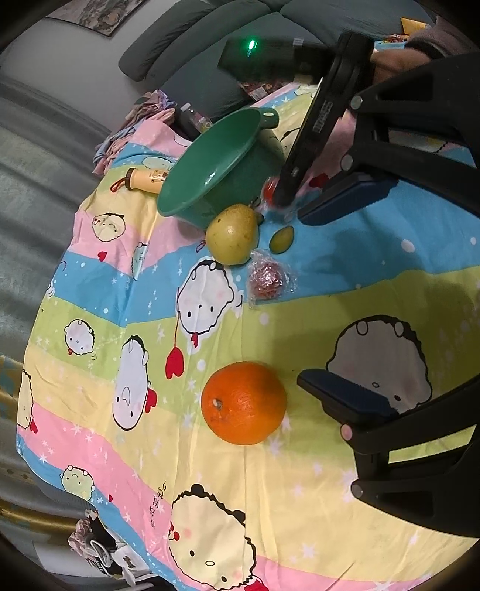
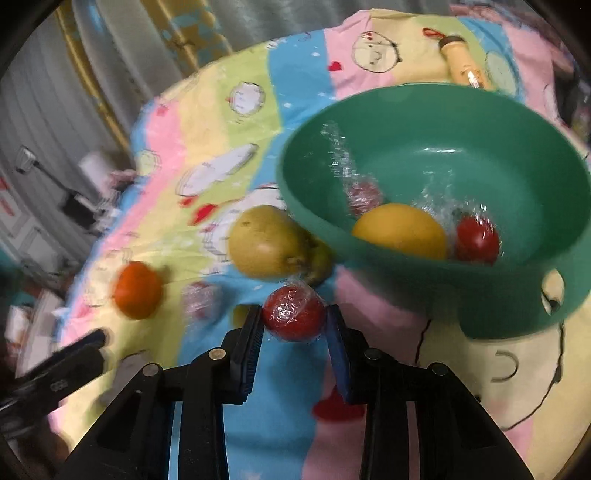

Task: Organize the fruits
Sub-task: 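Move both tools back to the remaining wrapped fruits on the quilt, then grasp another wrapped red fruit with the right tool while the left tool grasps a wrapped pink fruit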

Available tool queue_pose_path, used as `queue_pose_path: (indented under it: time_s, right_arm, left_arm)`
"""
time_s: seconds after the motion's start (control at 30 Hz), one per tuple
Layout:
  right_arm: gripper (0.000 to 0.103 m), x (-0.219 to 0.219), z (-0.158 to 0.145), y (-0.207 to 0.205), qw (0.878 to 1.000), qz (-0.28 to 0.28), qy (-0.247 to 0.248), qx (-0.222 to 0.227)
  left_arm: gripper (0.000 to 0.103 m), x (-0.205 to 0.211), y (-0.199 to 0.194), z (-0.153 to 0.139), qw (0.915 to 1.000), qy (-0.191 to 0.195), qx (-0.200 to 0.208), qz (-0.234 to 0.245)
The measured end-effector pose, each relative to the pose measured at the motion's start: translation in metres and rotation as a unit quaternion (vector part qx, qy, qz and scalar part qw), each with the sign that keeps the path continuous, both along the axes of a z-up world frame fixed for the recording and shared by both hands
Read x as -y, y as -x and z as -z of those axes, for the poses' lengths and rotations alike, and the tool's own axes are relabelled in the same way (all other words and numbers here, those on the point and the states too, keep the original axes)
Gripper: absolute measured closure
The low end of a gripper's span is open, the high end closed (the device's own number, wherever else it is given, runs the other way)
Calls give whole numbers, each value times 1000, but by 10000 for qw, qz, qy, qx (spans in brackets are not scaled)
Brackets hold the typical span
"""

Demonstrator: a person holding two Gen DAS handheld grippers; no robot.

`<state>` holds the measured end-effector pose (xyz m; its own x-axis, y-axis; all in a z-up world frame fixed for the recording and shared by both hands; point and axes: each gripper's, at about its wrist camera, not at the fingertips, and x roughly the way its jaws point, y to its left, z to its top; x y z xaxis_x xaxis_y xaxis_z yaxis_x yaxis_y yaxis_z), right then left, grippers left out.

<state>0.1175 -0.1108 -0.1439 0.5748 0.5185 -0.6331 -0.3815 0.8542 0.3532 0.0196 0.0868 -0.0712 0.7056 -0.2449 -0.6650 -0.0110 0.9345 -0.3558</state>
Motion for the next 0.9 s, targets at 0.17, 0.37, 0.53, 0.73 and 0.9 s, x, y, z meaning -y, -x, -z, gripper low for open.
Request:
queue_pose_path:
  time_s: [0.17,0.37,0.53,0.73,0.9]
  right_arm:
    - [67,12,-7,29,9978,-525,362,172]
    - [67,22,-4,54,9927,-840,788,361]
    - [67,30,2,52,9940,-870,590,296]
    - [67,34,3,50,9944,-914,430,316]
    - [67,34,5,50,9939,-991,368,313]
  left_arm:
    - [23,4,-3,8,9999,-41,-105,34]
    - [23,14,-13,9,9999,85,-50,87]
    - [25,22,-39,9,9998,-167,7,66]
    - [33,24,-67,20,9989,-392,-269,-22]
    - [45,31,-76,27,9979,-490,-428,-15]
